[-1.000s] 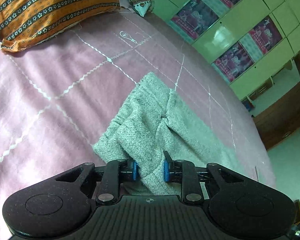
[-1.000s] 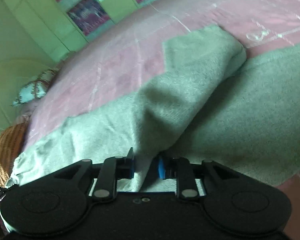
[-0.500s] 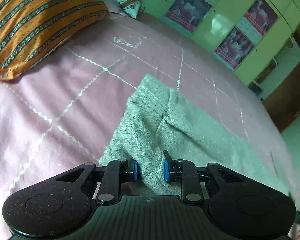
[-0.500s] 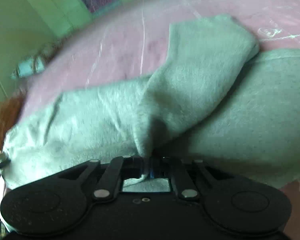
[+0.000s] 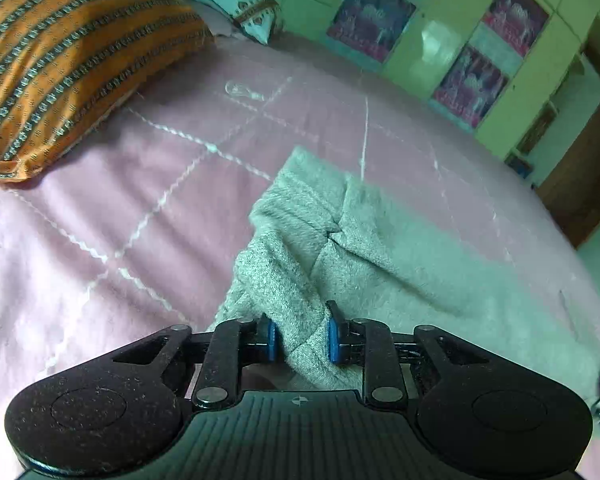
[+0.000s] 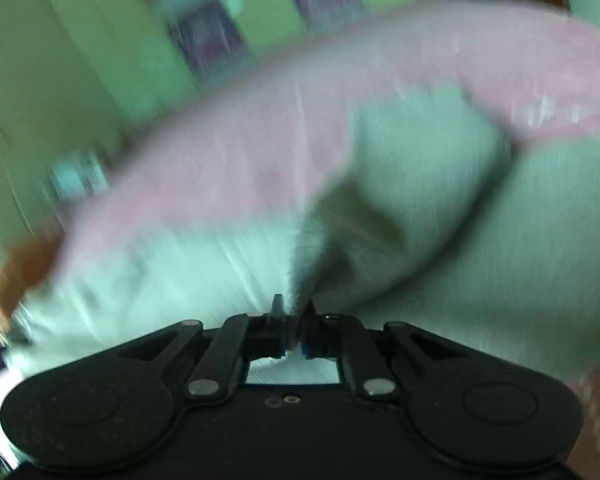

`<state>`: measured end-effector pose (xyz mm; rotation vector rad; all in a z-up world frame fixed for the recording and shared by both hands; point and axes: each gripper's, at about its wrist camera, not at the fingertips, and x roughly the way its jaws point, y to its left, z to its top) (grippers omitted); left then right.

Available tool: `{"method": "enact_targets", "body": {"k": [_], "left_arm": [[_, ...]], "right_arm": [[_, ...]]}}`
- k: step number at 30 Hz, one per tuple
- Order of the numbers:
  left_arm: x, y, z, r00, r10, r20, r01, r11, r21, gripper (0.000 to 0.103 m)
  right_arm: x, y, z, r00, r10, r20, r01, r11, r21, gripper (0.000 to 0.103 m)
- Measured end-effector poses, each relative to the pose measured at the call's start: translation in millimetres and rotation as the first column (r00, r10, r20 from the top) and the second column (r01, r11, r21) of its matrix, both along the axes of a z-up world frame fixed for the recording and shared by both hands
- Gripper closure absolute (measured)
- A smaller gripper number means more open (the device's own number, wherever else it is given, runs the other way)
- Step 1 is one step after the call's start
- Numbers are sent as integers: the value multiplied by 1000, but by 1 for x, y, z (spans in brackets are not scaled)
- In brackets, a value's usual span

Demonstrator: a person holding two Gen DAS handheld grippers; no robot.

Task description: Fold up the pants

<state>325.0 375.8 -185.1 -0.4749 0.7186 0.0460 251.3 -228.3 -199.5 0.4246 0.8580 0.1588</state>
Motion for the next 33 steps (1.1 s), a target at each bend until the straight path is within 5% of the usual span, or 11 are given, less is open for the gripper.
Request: {"method": "enact_targets", "body": {"k": [4,7,8,13,21,26,28,29,33], "left_arm": [[-11,-9,16,1000,-1,0,1,998,60,58],[-33,-16,33,997,72,7,-73,991,110,16],[-42,-21,39,992,122,12,-123,981,150,14],[-66,-49,56,991,121,64,-129,981,147,14],[-44,-157,50,996,88,-26,-73,927,367,14],[-25,-210,31,986,33,-161,51,870,491,11],[-27,-223,25,984,24,-175,70,854,515,6],[-27,-224,24,984,24,-174,70,854,515,4],[-32,-219,25,986,9,-165,74,868,492,4]], "right_arm": [[-6,-1,10,1000,0,21,0,1000,-11,94],[-17,-5,19,999,2,46,-1,999,-35,84],[-21,-7,22,998,-3,57,6,999,-38,81],[-37,-23,43,991,-27,129,33,998,-47,82],[1,-5,66,979,43,198,-4,981,-194,82],[45,11,57,988,101,113,-58,941,-333,81],[56,11,47,994,94,59,-62,915,-399,91],[55,6,47,995,81,60,-50,914,-402,103],[11,-40,55,989,-71,127,105,952,-287,103]]}}
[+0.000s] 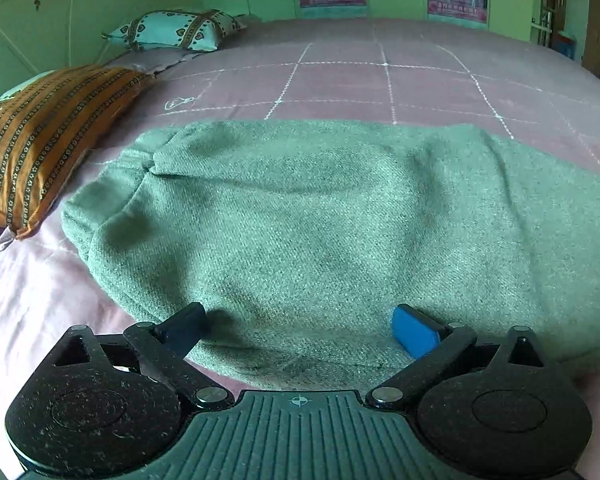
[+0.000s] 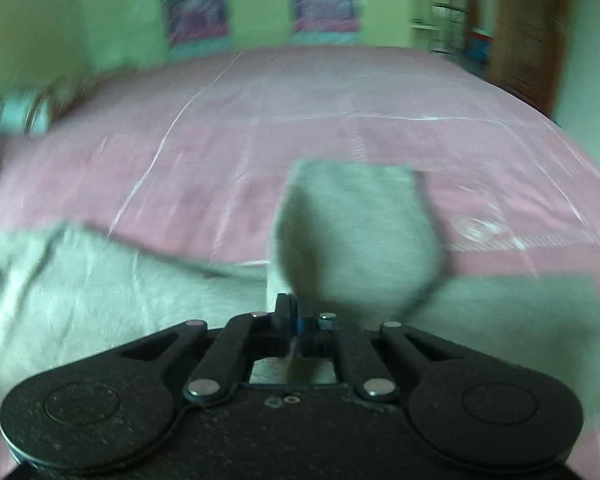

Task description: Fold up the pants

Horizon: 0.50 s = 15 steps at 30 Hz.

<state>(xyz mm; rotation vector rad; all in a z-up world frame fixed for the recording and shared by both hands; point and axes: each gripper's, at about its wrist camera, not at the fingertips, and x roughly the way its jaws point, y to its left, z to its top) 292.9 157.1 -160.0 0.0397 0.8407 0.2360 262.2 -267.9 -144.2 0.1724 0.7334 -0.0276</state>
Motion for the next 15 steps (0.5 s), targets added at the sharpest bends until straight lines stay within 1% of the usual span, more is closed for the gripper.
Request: {"method": "enact_targets", "body": {"k": [2,4,5,6,7,8,9,11,12,15], "left_arm": [[-2,-1,1,1000,-2,5,2,1000,-1,4],[-2,-2,0,1000,1,6,-1,1000,1,4],[-3,-3,1,1000,4,8,-4,1000,3,4],[-2,-1,-1,1000,6,10,-6,1000,3,4],[-3,-2,-1,1000,9,14,-9,1000,6,4],[-4,-3,-2,1000,11,17,-11,1000,8,3],[-5,-4,-2,1000,12,19,-12,1000,11,3],[-5,-4,-3,1000,13,22,-13,1000,10,2],[-2,-2,-4,1000,12,22,-12,1000,9,2],[-2,-1,-5,1000,9,22,-9,1000,5,1]], "right_arm": [[-27,-26,-14,998,-45,-48,48,996,73,103],[-49,-42,-30,994,-53,-97,66,989,133,103],[-56,-46,-32,994,-51,-95,64,989,136,103],[-63,-48,-29,995,-62,-77,71,989,129,100],[-67,-50,-23,996,-76,-54,82,989,126,94],[-68,-52,-16,997,-79,-28,81,988,129,92],[-65,-53,-9,997,-77,2,77,989,128,90],[-53,-54,4,995,-85,43,80,991,105,82],[-43,-55,8,995,-79,56,73,992,106,80],[-14,-53,20,995,-42,86,32,993,118,80]]}}
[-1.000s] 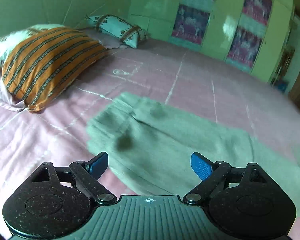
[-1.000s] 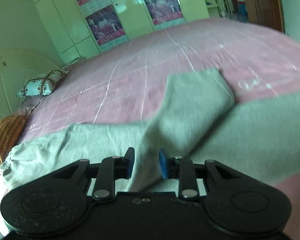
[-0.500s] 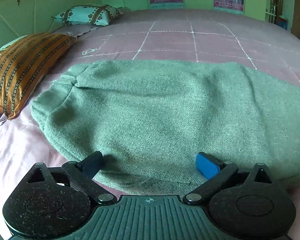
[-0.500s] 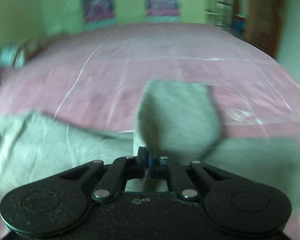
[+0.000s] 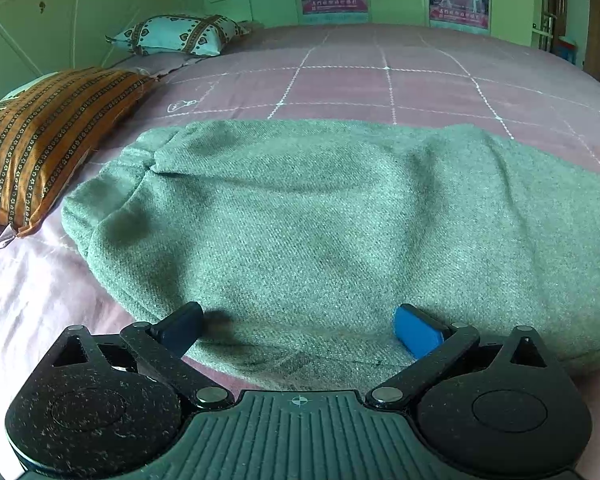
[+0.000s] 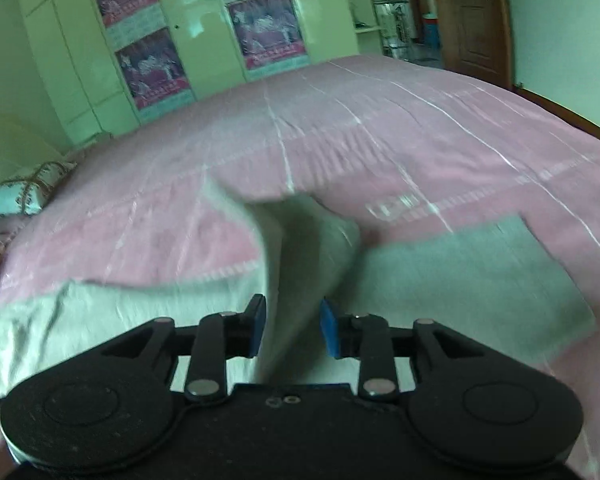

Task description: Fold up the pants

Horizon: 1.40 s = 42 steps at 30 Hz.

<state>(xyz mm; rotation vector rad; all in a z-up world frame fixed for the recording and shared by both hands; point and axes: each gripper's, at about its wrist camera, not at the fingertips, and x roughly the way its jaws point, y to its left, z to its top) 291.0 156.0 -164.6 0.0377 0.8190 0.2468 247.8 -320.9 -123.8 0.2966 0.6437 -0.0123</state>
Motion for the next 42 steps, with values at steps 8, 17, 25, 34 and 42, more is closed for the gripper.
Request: {"method": "enact_targets", "body": {"k": [8,17,25,34,42], "left_arm": [[1,0,-2,1000,1,0,-1,1000,-12,0],[0,0,-2,1000,17,5,-17,1000,-16,0],[1,1,-2,1000,12,1,-12,1000,-17,0],[1,-1,-4,1000,13,1,-13,1000,-13,0],[2,1,-4,1000,13,-3,-13,1000,-19,0]], "right_arm": [[67,48,-4,969,222,-110,-239,952,-188,79],[41,18,-2,997,45,-67,-58,977,-205,99],[-41,-71,-48,972,-193,-131,207,973,101,93],[-37,-45,-22,998,-51,-24,44,973,-228,58],[-10,35,-19,969,237,-74,-222,690,-688,70]]}}
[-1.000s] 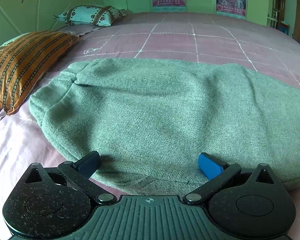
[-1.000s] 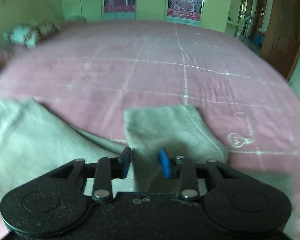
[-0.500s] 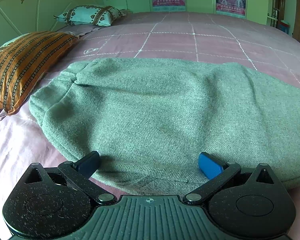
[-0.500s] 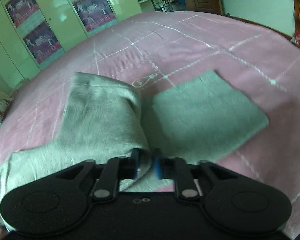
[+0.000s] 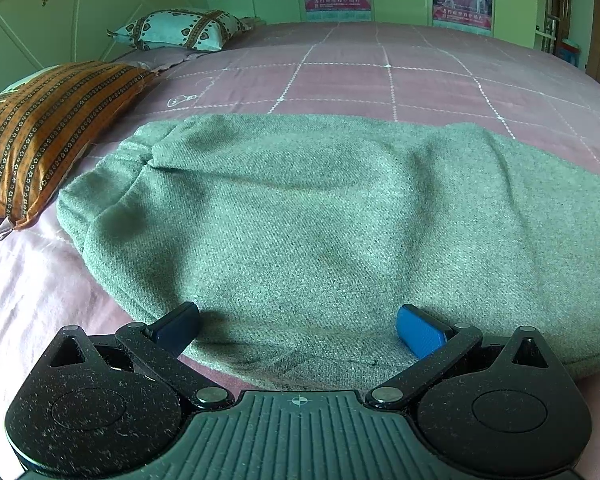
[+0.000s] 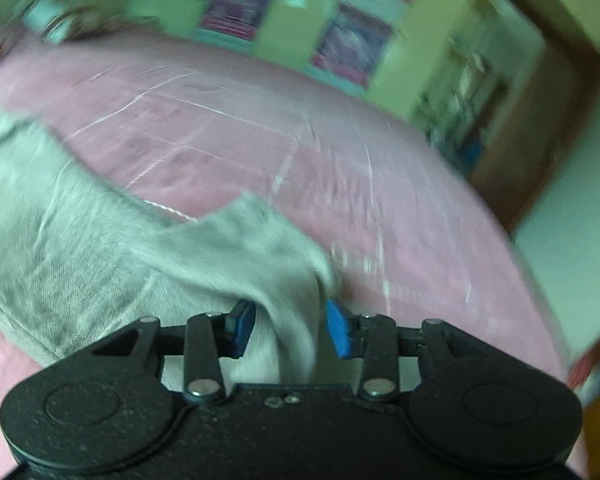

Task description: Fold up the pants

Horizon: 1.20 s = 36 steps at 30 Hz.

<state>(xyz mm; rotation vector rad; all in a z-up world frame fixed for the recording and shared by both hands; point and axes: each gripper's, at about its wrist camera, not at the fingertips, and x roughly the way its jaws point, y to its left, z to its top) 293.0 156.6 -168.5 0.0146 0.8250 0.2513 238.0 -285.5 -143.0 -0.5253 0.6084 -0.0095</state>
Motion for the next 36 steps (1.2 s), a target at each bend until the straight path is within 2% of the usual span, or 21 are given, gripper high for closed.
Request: {"method": "enact_targets", "body": {"k": [3,4,6,7,9,12,13,15,16,18,20,21,22,23,24,25,29,31,33,34,36], "left_arm": [[1,1,4,1000,10,0,-10,1000,-12,0],[2,2,5,1000,13,2,-13,1000,-17,0],[4,3,6,1000,10,-5,-10,1000,-13,0],[5,2,5,1000,4,-12,-4,1000,-6,0],[6,0,4,1000,-10,-27,10,1000,1,0],[6,4,3,999,-22,-30,21,1000,-18,0],[5,5,3,999,-23,-26,22,999,-25,0],[2,6,2,1000,-21,-8,20,999,-37,0],[1,6,1,1000,-20,-3,20,999,-35,0],[0,3,-1,1000,-19,6,19,1000,-21,0],[0,2,-2,1000,-19,6,19,1000,-10,0],[1,2,-1,1000,-20,2,20,1000,-10,0],[1,3,-1,1000,-23,-4,23,1000,-13,0],[1,4,0,1000,-27,-8,27,999,-17,0],[2,4,0,999,-31,-10,31,999,-20,0],[1,5,0,999,-35,-9,35,999,-22,0],[1,2,-1,1000,-27,-3,27,1000,-15,0],[1,2,-1,1000,-24,-4,24,1000,-13,0],[2,3,-1,1000,-27,-9,27,999,-19,0],[2,4,0,999,-30,-13,30,999,-23,0],[3,6,1,999,-39,-20,39,999,-30,0]], "right_arm": [[10,21,-7,998,65,-15,-67,986,-150,79],[16,23,-4,998,55,-19,-57,987,-148,103],[31,10,15,999,-2,-36,3,1000,13,103],[39,-1,31,998,-40,-39,44,991,123,103],[46,-26,71,996,-83,13,74,941,330,103],[39,-67,125,984,-127,123,36,825,564,103],[28,-83,141,974,-143,174,0,773,635,103],[-1,-112,149,955,-184,235,-57,659,750,103],[-14,-124,139,949,-216,230,-50,619,784,103],[-36,-146,95,935,-321,149,47,528,848,103],[-39,-165,30,913,-407,-31,226,440,869,103],[-36,-177,1,897,-420,-140,311,372,875,103],[-32,-189,-31,864,-415,-285,419,281,863,102],[-33,-197,-50,839,-415,-352,467,217,857,102],[-42,-202,-58,841,-424,-336,439,174,881,103],[-48,-205,-58,837,-442,-321,424,155,892,100],[-46,-214,-57,820,-484,-305,414,135,900,90],[-34,-218,-62,805,-490,-335,443,119,889,92],[-24,-217,-59,794,-487,-364,476,125,871,103],[-20,-214,-51,800,-486,-352,466,136,874,103],[-28,-209,-31,838,-476,-267,375,147,915,103]]}}
